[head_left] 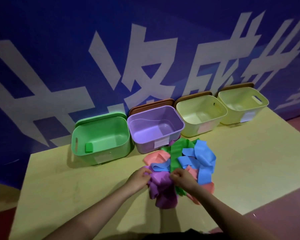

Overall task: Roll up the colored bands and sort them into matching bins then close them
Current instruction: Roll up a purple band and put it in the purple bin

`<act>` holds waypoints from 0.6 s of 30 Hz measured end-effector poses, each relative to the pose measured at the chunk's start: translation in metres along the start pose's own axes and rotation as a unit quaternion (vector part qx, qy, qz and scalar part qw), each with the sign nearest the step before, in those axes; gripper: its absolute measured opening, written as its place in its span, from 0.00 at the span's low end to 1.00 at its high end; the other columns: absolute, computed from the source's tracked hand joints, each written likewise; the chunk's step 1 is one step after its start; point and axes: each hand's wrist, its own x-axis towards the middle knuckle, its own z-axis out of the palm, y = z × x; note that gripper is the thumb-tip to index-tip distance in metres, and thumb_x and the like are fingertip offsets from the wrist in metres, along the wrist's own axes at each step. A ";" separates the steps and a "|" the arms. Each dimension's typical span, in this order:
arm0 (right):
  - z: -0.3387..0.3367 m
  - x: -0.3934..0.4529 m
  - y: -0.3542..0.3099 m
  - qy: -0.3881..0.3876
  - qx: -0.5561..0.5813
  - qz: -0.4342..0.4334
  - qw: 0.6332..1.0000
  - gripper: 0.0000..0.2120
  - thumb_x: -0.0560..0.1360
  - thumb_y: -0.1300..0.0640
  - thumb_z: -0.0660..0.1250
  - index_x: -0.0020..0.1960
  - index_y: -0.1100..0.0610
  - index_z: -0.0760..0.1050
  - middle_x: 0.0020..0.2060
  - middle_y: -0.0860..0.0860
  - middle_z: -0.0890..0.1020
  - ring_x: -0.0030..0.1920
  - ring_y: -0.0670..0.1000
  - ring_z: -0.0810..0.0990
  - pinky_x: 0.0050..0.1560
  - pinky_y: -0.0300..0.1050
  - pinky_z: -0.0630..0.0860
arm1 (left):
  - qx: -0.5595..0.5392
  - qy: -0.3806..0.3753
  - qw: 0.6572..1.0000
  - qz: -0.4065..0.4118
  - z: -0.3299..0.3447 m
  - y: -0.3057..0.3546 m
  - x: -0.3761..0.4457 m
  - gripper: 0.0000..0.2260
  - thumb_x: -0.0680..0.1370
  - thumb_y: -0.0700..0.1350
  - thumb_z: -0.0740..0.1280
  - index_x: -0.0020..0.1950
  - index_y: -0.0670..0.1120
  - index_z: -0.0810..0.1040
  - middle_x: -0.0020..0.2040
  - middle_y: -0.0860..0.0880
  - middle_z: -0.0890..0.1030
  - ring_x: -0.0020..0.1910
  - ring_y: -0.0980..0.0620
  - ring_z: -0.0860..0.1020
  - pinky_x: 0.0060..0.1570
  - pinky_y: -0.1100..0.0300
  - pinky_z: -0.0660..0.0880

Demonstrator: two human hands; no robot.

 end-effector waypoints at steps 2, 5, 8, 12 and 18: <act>-0.005 0.006 0.006 -0.026 -0.041 -0.031 0.998 0.12 0.76 0.58 0.65 0.35 0.48 0.70 0.30 0.43 0.73 0.35 0.45 0.73 0.38 0.41 0.68 | 0.051 -0.001 0.998 0.021 0.019 -0.004 0.008 0.14 0.77 0.39 0.62 0.61 0.43 0.77 0.37 0.52 0.74 0.34 0.56 0.71 0.38 0.63 0.68; -0.009 0.010 0.014 -0.089 -0.089 -0.063 0.990 0.02 0.75 0.55 0.68 0.47 0.51 0.76 0.37 0.43 0.76 0.43 0.48 0.76 0.45 0.39 0.71 | 0.115 0.014 0.993 0.015 0.035 -0.004 0.017 0.17 0.76 0.44 0.64 0.66 0.46 0.73 0.50 0.46 0.76 0.48 0.48 0.76 0.49 0.60 0.70; -0.012 0.017 0.030 -0.158 -0.140 -0.086 0.974 0.17 0.74 0.52 0.69 0.62 0.52 0.74 0.53 0.50 0.82 0.53 0.49 0.80 0.57 0.39 0.73 | 0.174 0.032 0.984 -0.008 0.048 -0.008 0.025 0.17 0.76 0.48 0.66 0.64 0.47 0.73 0.59 0.43 0.74 0.53 0.45 0.77 0.52 0.58 0.72; -0.021 0.029 0.043 -0.198 -0.184 -0.129 0.954 0.22 0.75 0.54 0.68 0.68 0.51 0.69 0.57 0.52 0.81 0.56 0.51 0.79 0.57 0.38 0.71 | 0.226 0.065 0.971 -0.034 0.060 -0.007 0.028 0.11 0.75 0.48 0.68 0.56 0.47 0.77 0.59 0.46 0.73 0.52 0.48 0.77 0.54 0.57 0.73; -0.027 0.043 0.043 -0.233 -0.226 -0.166 0.931 0.21 0.77 0.51 0.64 0.69 0.50 0.68 0.52 0.56 0.80 0.54 0.54 0.78 0.53 0.38 0.69 | 0.257 0.104 0.958 -0.068 0.070 -0.006 0.030 0.14 0.76 0.47 0.64 0.61 0.48 0.74 0.61 0.47 0.73 0.57 0.48 0.75 0.54 0.57 0.73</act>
